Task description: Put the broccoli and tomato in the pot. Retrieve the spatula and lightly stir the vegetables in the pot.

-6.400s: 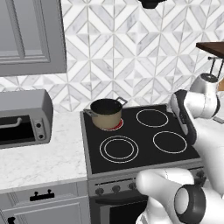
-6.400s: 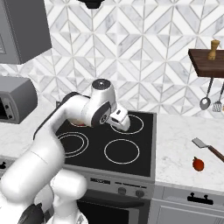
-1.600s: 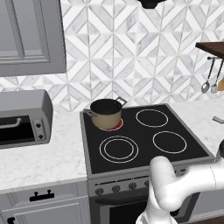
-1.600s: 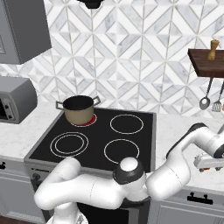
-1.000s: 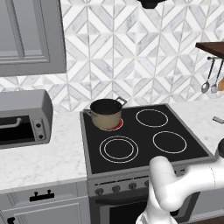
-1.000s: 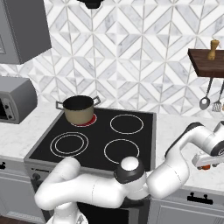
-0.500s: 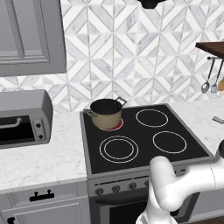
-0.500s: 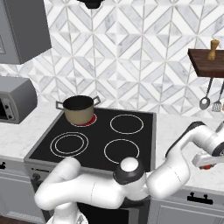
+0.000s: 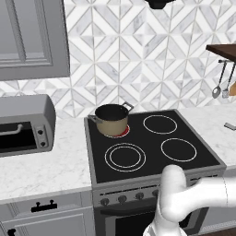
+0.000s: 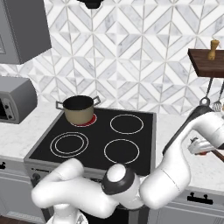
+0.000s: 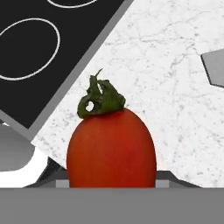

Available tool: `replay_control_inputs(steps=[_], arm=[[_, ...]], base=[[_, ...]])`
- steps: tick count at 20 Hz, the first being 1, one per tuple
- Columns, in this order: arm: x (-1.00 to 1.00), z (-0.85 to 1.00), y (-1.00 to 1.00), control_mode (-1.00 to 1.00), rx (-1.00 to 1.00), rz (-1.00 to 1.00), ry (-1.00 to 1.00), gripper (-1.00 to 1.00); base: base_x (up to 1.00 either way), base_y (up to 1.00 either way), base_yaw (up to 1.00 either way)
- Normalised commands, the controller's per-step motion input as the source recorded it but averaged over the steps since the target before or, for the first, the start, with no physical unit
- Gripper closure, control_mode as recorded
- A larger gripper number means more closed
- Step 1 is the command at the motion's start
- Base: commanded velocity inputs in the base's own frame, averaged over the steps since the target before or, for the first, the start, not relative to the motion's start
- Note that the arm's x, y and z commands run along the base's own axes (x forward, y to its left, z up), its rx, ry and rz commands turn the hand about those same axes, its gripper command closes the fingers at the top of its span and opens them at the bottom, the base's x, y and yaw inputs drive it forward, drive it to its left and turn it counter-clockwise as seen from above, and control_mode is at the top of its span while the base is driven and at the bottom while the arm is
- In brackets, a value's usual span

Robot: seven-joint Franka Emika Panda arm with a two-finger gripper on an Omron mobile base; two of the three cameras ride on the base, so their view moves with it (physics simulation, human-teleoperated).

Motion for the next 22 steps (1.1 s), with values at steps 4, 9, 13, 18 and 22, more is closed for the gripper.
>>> replay_control_inputs(steps=[4,9,13,18,22], arm=[[-0.1,0.73,1.0,-1.0,-0.07,-0.13,-0.2,1.0],[-0.07,0.32,1.0,-1.0,-0.14,-0.11,-0.06,1.0],[0.15,0.03,1.0,-1.0,-0.19,-0.07,0.0,1.0],[0.34,0.07,1.0,-1.0,-0.09,-0.04,0.0,1.0],[0.09,0.42,1.0,-1.0,0.0,0.0,0.0,1.0]], base=[[0.0,0.0,0.0],[0.0,0.0,0.0],[0.0,0.0,0.0],[0.0,0.0,0.0],[0.0,0.0,0.0]])
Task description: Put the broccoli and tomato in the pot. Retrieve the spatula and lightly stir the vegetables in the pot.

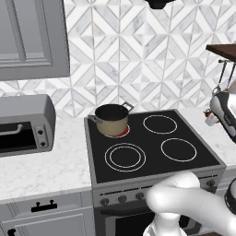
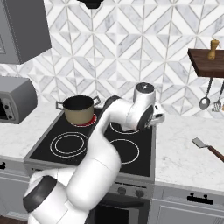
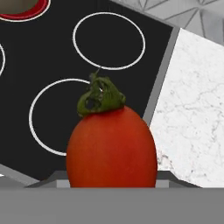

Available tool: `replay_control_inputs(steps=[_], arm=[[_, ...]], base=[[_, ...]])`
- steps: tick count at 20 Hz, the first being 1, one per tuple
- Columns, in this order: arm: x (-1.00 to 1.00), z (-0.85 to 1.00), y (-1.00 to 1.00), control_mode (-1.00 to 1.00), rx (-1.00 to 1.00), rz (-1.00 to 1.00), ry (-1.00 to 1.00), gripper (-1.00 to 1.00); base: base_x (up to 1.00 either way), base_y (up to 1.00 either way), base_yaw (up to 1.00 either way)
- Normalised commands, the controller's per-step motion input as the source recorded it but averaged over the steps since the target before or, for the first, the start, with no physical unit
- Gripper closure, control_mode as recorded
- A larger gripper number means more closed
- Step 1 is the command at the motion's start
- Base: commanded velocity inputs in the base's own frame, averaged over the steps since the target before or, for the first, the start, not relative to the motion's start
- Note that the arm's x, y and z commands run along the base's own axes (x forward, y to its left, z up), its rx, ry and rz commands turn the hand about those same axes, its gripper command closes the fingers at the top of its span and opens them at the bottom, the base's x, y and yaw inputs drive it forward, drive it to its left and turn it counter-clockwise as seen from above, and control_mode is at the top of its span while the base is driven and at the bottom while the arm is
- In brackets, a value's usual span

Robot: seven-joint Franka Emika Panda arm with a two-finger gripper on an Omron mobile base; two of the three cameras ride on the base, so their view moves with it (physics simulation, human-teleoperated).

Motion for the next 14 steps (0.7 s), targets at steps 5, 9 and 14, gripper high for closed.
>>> replay_control_inputs(steps=[5,9,14], arm=[[0.0,0.39,1.0,-1.0,0.0,0.01,0.0,1.0],[0.0,0.21,1.0,-1.0,0.0,0.02,0.0,1.0],[0.0,0.22,1.0,-1.0,0.0,0.02,0.0,1.0]], base=[[0.0,0.0,0.0],[0.0,0.0,0.0],[0.0,0.0,0.0]])
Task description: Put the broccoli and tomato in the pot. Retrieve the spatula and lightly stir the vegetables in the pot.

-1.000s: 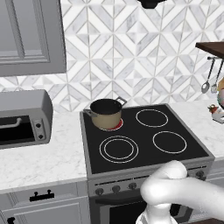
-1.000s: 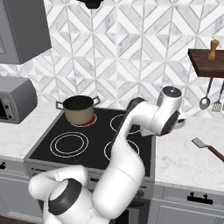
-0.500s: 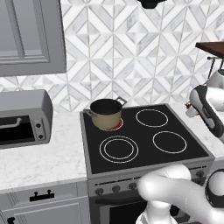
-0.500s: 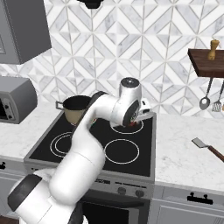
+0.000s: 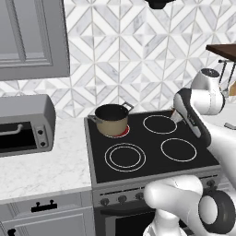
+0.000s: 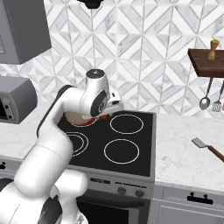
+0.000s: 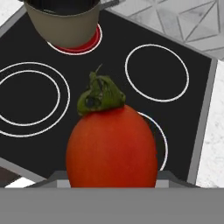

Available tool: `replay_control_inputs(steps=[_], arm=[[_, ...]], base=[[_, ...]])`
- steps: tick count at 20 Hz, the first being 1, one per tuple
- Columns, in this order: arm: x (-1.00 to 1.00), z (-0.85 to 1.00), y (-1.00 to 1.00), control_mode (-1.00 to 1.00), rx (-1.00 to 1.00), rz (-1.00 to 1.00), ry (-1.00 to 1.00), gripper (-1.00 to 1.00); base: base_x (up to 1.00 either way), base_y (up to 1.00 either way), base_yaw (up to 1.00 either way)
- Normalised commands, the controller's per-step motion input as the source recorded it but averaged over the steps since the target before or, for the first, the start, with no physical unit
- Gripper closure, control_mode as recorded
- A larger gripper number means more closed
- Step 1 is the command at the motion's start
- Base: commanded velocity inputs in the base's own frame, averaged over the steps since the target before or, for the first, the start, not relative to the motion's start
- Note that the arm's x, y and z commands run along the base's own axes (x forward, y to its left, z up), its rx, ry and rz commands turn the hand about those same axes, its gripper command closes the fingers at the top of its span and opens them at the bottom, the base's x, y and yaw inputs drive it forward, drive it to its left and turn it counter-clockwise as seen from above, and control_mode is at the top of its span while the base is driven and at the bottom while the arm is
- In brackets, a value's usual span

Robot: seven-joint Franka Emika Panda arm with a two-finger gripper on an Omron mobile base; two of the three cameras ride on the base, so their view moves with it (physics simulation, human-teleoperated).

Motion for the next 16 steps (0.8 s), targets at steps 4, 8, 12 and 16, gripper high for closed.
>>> replay_control_inputs(steps=[4,8,12,16], arm=[[0.02,0.13,1.0,-1.0,0.0,0.03,0.0,1.0],[0.27,0.02,1.0,-1.0,0.0,0.01,0.0,1.0],[0.62,0.0,0.94,-1.0,0.01,0.0,0.0,1.0],[0.77,0.0,0.74,-1.0,0.03,0.0,0.01,1.0]], base=[[0.0,0.0,0.0],[0.0,0.0,0.0],[0.0,0.0,0.0],[0.0,0.0,0.0]])
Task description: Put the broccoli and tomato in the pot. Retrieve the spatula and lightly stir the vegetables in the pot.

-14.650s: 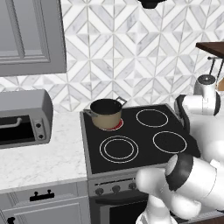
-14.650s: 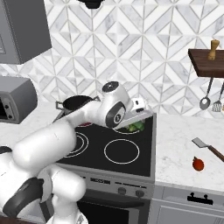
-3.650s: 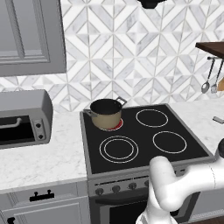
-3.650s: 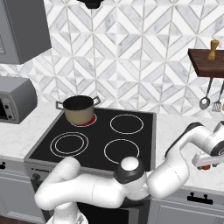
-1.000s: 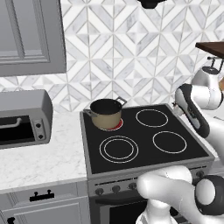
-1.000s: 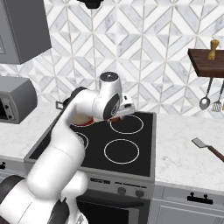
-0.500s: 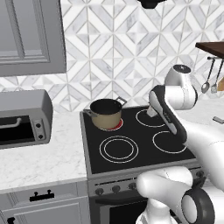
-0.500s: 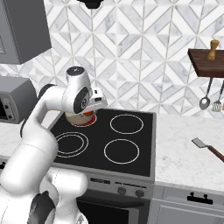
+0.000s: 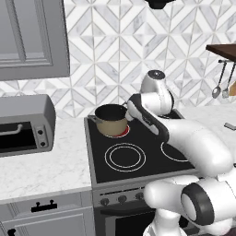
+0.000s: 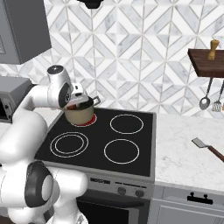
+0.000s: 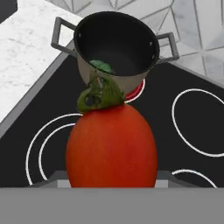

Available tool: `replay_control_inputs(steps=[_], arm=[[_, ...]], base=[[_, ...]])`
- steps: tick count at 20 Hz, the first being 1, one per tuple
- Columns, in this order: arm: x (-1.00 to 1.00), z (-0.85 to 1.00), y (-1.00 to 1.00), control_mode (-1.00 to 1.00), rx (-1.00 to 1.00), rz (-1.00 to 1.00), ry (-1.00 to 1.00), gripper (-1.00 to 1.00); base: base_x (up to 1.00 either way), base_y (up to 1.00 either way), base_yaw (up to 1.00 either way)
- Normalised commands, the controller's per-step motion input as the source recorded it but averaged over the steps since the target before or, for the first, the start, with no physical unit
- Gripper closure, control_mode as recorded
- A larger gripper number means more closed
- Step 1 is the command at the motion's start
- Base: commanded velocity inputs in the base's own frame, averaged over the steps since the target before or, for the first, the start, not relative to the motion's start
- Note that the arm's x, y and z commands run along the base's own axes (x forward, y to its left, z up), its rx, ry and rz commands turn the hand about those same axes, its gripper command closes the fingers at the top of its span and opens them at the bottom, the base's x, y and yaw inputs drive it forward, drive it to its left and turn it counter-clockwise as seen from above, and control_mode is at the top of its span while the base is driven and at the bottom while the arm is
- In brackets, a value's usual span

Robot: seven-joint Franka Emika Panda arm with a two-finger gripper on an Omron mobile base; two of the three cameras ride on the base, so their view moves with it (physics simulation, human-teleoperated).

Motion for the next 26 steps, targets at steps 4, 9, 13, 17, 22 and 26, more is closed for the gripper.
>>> replay_control_inputs(steps=[4,9,13,17,22,26], arm=[[0.76,-0.02,0.43,-1.0,0.08,0.0,0.05,1.0],[0.79,-0.33,0.23,-1.0,0.03,0.0,0.09,1.0],[0.85,-0.5,0.18,-1.0,0.0,0.0,0.07,1.0],[0.69,-0.48,0.14,-1.0,0.0,0.0,0.03,1.0],[0.52,-0.41,0.14,-1.0,0.0,0.0,0.0,1.0],[0.31,-0.44,0.1,-1.0,0.0,0.0,0.0,1.0]], base=[[0.0,0.0,0.0],[0.0,0.0,0.0],[0.0,0.0,0.0],[0.0,0.0,0.0],[0.0,0.0,0.0],[0.0,0.0,0.0]])
